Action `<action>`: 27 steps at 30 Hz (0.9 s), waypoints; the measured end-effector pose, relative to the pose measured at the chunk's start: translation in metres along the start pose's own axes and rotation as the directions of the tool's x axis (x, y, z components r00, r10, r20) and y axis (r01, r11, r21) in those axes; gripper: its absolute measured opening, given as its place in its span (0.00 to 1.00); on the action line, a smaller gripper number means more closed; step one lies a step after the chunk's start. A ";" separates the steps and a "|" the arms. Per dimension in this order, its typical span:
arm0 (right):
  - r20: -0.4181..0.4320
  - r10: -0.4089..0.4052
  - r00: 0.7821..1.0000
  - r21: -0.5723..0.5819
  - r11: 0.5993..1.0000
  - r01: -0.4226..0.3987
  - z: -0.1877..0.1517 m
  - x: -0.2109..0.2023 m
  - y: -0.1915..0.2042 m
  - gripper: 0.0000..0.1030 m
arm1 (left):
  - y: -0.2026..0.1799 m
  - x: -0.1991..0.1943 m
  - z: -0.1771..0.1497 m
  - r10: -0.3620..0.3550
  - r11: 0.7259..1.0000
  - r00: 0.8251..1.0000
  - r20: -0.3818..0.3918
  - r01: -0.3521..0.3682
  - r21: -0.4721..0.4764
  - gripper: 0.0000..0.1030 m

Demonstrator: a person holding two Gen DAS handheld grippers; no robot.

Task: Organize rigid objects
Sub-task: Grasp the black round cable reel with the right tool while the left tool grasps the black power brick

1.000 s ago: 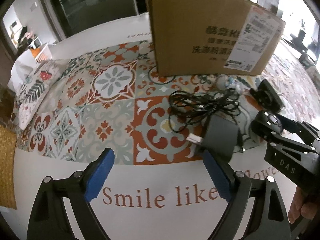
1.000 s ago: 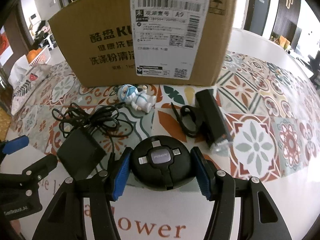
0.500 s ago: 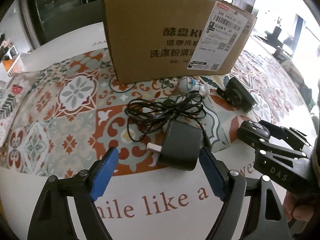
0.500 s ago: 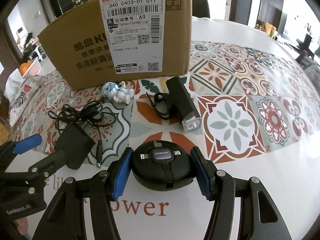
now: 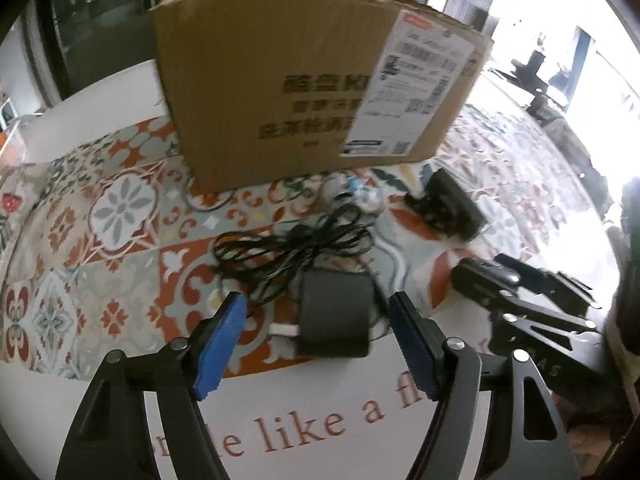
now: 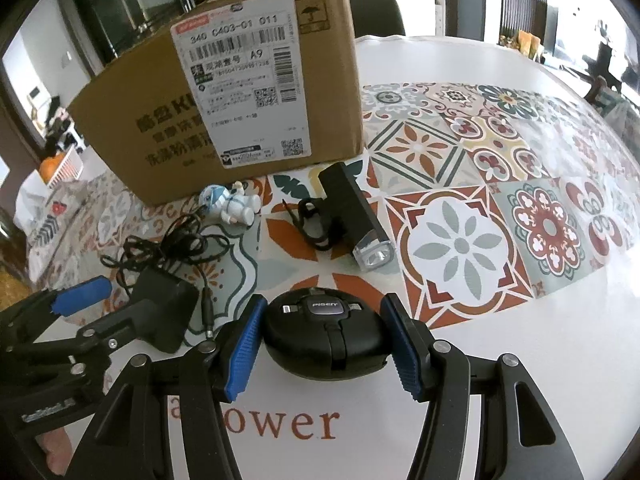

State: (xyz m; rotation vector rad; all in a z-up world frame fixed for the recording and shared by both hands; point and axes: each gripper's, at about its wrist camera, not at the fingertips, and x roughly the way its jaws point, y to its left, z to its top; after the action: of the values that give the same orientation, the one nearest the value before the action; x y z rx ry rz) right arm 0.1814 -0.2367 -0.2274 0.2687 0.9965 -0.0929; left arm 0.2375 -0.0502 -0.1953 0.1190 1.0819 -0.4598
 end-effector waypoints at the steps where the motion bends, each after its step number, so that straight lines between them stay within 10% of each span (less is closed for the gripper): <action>1: 0.000 0.010 1.000 0.011 1.000 -0.010 0.000 0.000 -0.002 0.57 | -0.001 0.000 0.001 -0.002 1.000 1.000 -0.011 0.002 -0.001 0.66; 27: -0.021 0.003 1.000 0.052 0.999 -0.002 0.000 0.005 -0.017 0.57 | -0.012 0.038 0.006 0.004 1.000 0.998 -0.061 -0.003 0.007 0.41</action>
State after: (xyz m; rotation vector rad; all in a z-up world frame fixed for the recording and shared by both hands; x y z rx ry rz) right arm 0.1806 -0.2525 -0.2348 0.3195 1.0154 -0.1139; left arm 0.2522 -0.0748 -0.2239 0.1414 1.1399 -0.4592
